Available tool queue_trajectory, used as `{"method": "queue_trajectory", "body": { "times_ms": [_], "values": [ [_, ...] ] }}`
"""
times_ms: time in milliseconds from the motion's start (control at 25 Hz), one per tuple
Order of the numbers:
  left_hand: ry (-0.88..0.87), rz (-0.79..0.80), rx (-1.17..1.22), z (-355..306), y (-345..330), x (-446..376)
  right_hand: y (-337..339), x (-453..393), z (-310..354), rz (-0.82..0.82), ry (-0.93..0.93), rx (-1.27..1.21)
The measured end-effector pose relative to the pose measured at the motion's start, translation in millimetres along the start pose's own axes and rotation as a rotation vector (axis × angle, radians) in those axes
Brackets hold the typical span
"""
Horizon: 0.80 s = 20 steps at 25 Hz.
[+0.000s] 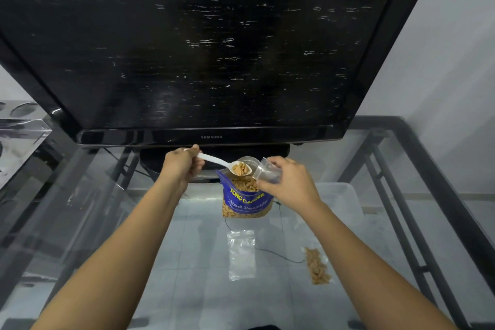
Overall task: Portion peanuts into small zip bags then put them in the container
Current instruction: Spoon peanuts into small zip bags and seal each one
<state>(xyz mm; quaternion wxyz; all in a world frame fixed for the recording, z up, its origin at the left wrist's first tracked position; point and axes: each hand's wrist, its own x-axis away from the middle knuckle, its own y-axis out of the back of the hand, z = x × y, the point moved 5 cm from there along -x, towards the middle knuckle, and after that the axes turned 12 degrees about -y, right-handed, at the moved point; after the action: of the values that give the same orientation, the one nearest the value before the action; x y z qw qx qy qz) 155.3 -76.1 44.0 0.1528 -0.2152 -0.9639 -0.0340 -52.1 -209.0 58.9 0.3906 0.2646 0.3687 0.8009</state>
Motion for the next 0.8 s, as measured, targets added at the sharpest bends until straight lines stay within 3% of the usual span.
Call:
{"method": "queue_trajectory", "body": {
  "times_ms": [160,280,400,600,800],
  "values": [
    [-0.042,0.035,0.000,-22,-5,4,-8,-2,10,0.040,0.011,0.044],
    [-0.138,0.097,-0.088,-36,-16,9,-8,1,16,0.038,0.015,-0.074],
    [-0.371,0.223,-0.246,-61,-35,24,-8,6,15,0.035,-0.026,-0.302],
    [-0.989,0.443,-0.693,-123,-66,82,-8,16,18,0.081,-0.018,-0.655],
    [-1.152,0.512,-0.774,-148,-71,106,-11,15,13,0.089,-0.051,-0.813]
  ]
}}
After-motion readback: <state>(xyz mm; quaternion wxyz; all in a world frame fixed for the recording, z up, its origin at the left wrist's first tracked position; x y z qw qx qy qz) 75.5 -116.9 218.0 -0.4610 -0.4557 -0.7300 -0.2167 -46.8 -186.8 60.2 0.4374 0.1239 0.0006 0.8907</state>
